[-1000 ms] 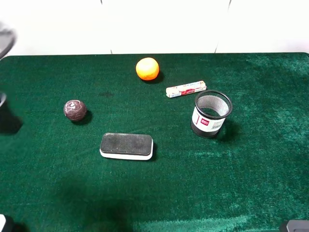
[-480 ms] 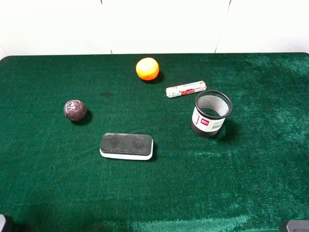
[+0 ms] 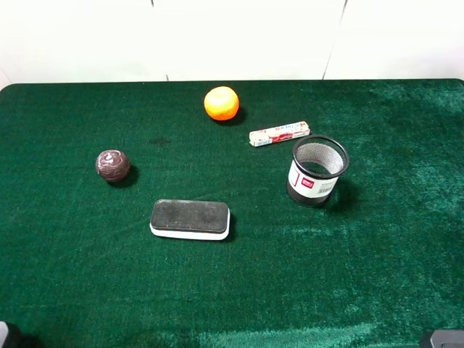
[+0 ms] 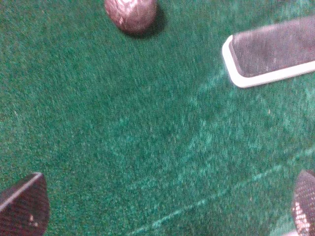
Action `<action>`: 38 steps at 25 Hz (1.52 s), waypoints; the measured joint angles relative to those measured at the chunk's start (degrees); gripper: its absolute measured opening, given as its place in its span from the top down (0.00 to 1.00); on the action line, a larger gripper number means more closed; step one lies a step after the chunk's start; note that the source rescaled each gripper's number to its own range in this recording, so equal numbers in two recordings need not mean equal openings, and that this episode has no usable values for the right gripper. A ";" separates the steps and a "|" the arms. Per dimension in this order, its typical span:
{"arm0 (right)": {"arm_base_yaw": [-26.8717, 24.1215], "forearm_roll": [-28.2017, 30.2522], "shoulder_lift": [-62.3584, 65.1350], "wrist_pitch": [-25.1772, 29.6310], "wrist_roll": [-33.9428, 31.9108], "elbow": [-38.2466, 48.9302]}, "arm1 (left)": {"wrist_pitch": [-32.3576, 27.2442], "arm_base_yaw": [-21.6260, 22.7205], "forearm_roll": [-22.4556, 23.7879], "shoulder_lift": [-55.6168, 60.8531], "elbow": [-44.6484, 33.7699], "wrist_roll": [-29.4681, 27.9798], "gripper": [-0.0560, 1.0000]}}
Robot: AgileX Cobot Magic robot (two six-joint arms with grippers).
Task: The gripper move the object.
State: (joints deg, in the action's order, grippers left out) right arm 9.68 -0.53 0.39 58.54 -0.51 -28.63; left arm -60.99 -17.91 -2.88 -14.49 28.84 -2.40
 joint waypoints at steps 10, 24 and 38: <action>0.00 -0.05 0.00 0.00 0.00 0.00 | 0.14 14.80 -5.29 10.80 -0.02 7.81 0.00; 0.00 -0.05 0.00 0.00 0.00 0.00 | 0.09 22.21 -5.82 14.91 -0.02 8.63 0.00; 0.00 -0.05 0.00 0.00 0.00 0.00 | 0.09 22.21 -5.86 14.91 -0.02 8.63 0.00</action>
State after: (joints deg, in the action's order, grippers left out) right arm 9.68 -0.58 0.39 58.54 -0.51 -28.63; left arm -60.90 4.30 -8.75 0.42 28.82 6.23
